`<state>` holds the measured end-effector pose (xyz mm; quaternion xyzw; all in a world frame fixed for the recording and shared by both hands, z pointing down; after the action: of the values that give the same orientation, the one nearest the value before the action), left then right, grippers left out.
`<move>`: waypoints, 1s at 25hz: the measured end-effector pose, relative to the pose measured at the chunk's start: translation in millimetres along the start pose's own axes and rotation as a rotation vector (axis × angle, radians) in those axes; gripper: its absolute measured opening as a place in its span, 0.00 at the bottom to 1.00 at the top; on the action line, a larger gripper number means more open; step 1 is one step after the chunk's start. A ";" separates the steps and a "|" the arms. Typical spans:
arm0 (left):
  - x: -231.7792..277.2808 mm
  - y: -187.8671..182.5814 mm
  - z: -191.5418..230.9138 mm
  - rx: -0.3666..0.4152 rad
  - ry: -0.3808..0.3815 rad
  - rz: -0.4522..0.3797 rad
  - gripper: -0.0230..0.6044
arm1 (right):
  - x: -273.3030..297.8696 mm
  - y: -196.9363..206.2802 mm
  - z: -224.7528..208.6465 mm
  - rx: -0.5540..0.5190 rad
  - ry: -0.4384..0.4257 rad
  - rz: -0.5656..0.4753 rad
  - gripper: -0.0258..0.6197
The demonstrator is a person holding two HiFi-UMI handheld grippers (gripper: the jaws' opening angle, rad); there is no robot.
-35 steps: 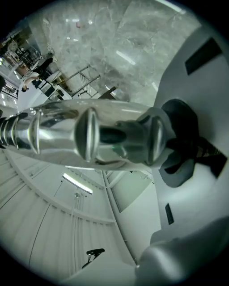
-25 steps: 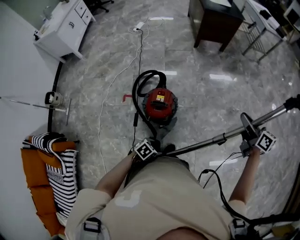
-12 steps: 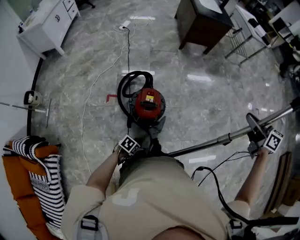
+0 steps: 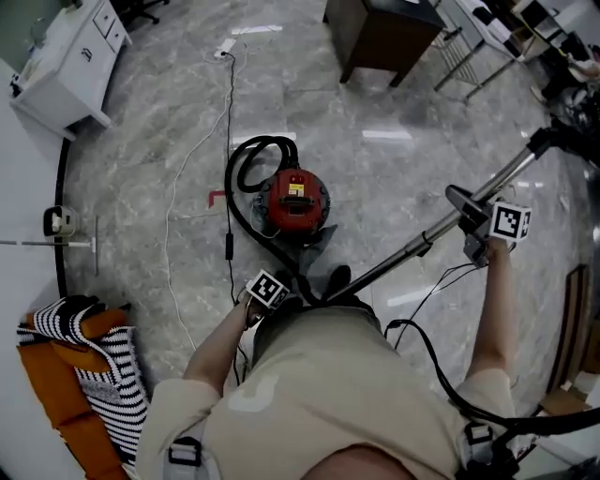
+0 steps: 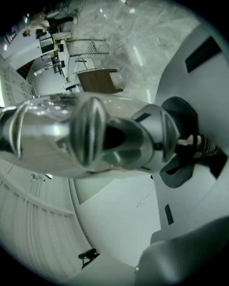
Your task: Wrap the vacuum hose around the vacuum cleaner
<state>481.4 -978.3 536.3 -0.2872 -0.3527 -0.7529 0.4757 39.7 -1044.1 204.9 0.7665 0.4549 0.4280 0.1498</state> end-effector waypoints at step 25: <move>57.6 -150.4 -33.6 -0.345 -0.236 -0.196 0.55 | 243.1 67.8 -229.0 -0.008 0.039 0.378 0.12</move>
<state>317.9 -989.9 522.0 -0.4150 -0.2981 -0.8058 0.2994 -49.8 -916.7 508.0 0.8292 0.3038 0.4652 0.0605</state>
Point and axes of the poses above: the fingertips, and each gripper's own axes: x forward along the fingers, z to its left, y out of its underside, the point moved 7 cm from there along -x, backward along the fingers, and after that the axes turned 5 degrees about y, right-handed, at the moved point
